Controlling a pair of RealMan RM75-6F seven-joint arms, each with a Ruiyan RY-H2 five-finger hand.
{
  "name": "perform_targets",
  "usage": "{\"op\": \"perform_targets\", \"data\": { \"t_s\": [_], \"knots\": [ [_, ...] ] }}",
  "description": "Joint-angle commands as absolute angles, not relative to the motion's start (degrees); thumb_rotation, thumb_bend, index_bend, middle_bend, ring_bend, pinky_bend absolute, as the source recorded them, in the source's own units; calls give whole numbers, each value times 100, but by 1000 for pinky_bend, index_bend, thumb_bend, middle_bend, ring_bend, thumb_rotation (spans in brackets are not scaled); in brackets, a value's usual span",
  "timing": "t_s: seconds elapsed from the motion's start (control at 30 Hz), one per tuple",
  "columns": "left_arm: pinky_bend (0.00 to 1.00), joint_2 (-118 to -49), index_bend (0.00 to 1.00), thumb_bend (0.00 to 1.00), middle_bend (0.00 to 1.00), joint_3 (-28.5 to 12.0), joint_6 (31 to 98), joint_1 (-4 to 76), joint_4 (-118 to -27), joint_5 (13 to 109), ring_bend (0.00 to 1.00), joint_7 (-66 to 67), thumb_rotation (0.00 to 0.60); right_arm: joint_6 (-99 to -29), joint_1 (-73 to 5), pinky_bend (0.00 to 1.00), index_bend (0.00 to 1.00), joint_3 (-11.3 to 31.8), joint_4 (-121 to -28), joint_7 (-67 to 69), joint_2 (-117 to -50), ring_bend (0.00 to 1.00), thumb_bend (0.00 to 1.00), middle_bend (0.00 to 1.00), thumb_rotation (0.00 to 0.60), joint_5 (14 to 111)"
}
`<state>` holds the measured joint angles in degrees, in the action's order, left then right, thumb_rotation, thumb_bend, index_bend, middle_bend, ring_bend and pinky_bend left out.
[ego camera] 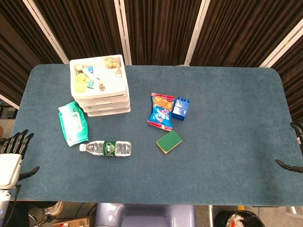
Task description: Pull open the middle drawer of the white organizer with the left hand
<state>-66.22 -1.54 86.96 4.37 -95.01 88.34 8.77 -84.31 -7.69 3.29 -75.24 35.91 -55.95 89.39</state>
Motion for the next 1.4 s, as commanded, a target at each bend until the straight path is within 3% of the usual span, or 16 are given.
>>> {"op": "perform_targets", "data": {
  "t_s": [0.03, 0.7, 0.73, 0.8, 0.87, 0.93, 0.97, 1.1, 1.2, 1.4],
  "knots": [
    [97, -6613, 67, 0, 0, -153, 8707, 434, -9510, 8841, 0, 872, 600, -8457, -763, 0, 0, 323, -7513, 3586, -5605, 0, 129, 0, 600, 8962],
    [120, -6611, 58, 32, 4, -182, 8652, 473, -9558, 8795, 0, 866, 600, -8445, -747, 0, 0, 311, -7514, 3604, -5588, 0, 129, 0, 600, 8948],
    [160, -6627, 64, 104, 33, -197, 8635, 488, -9557, 8779, 14, 865, 600, -8459, -734, 0, 0, 311, -7505, 3637, -5592, 0, 129, 0, 600, 8939],
    [327, -6663, 114, 286, 201, -257, 8582, 537, -9613, 8711, 150, 819, 600, -8487, -725, 0, 0, 313, -7498, 3683, -5589, 0, 129, 0, 600, 8949],
    [572, -6730, 173, 447, 537, -380, 8596, 585, -9735, 8625, 478, 652, 600, -8495, -727, 0, 0, 303, -7494, 3693, -5585, 0, 129, 0, 600, 8978],
    [729, -6789, 193, 564, 807, -504, 8528, 647, -9932, 8463, 742, 368, 600, -8488, -739, 0, 0, 302, -7512, 3705, -5566, 0, 129, 0, 600, 8994],
    [772, -6793, 199, 602, 889, -554, 8398, 684, -10120, 8300, 818, 129, 600, -8481, -744, 0, 0, 303, -7525, 3711, -5558, 0, 129, 0, 600, 8995],
    [834, -6681, 189, 658, 958, -898, 7664, 944, -10834, 7251, 898, -414, 600, -8455, -744, 0, 0, 293, -7529, 3743, -5556, 0, 130, 0, 600, 8987],
    [855, -6816, 167, 679, 966, -1537, 6798, 1532, -11140, 5794, 922, -538, 600, -8420, -765, 0, 0, 298, -7517, 3820, -5557, 0, 129, 0, 600, 8977],
    [870, -7113, 152, 688, 976, -2075, 6395, 2169, -11102, 4466, 940, -331, 600, -8329, -802, 0, 0, 305, -7525, 3925, -5527, 0, 129, 0, 600, 8944]
  ]
}}
